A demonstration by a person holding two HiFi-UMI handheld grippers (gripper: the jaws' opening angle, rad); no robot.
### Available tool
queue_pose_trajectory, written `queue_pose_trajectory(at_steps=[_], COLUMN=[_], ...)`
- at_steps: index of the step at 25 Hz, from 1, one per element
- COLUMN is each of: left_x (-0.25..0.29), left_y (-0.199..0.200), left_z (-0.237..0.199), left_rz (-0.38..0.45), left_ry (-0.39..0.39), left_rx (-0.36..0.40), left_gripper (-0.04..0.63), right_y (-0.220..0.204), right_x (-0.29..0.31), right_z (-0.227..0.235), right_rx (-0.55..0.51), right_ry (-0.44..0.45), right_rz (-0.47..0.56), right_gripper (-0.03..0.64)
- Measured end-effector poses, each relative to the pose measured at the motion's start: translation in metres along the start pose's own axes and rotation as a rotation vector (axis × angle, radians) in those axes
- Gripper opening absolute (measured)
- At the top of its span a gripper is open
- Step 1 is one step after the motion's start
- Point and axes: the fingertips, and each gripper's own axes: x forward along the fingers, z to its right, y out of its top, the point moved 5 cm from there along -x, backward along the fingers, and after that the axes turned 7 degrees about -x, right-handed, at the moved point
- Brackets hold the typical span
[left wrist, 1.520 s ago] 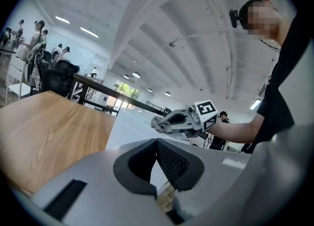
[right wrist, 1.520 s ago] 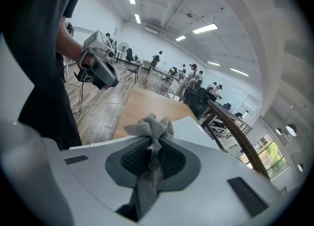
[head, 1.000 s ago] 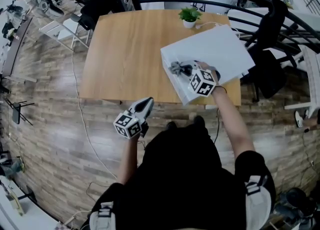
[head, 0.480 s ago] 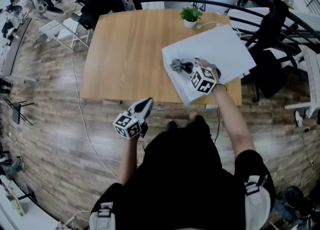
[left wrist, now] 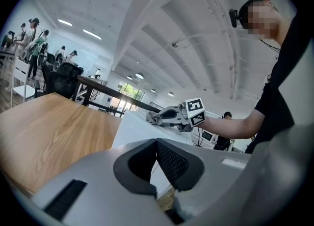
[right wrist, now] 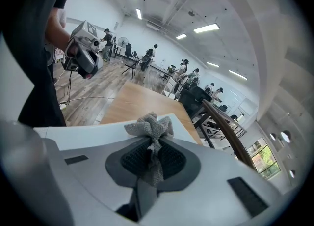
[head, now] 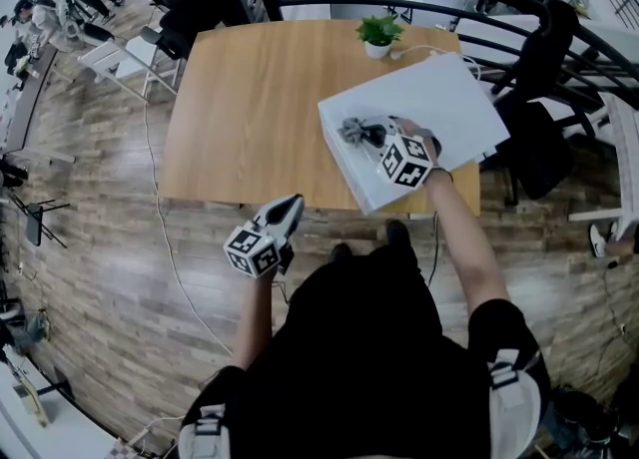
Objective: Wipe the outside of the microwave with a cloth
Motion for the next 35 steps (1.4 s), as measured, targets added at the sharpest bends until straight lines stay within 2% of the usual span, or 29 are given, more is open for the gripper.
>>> queue_pose_trajectory(at_steps=[7, 17, 35], left_x=[0.028, 0.058, 0.122], left_y=[0.007, 0.016, 0.02], left_z=[0.014, 0.026, 0.057], left_rz=[-0.002, 0.024, 0.066], left_ry=[0.011, 0.057, 0.084], left_rx=[-0.012, -0.017, -0.025], left_gripper=[0.003, 0.002, 0.003], right_y=[-0.039, -0.117, -0.207], right_x=[-0.013, -0.044, -0.081], right_z=[0.028, 0.07, 0.119], right_rx=[0.031, 0.073, 0.075], right_ry=[-0.006, -0.027, -0.038], right_rz=[-0.003, -0.066, -0.101], right_gripper=[0.035, 0.035, 0.035])
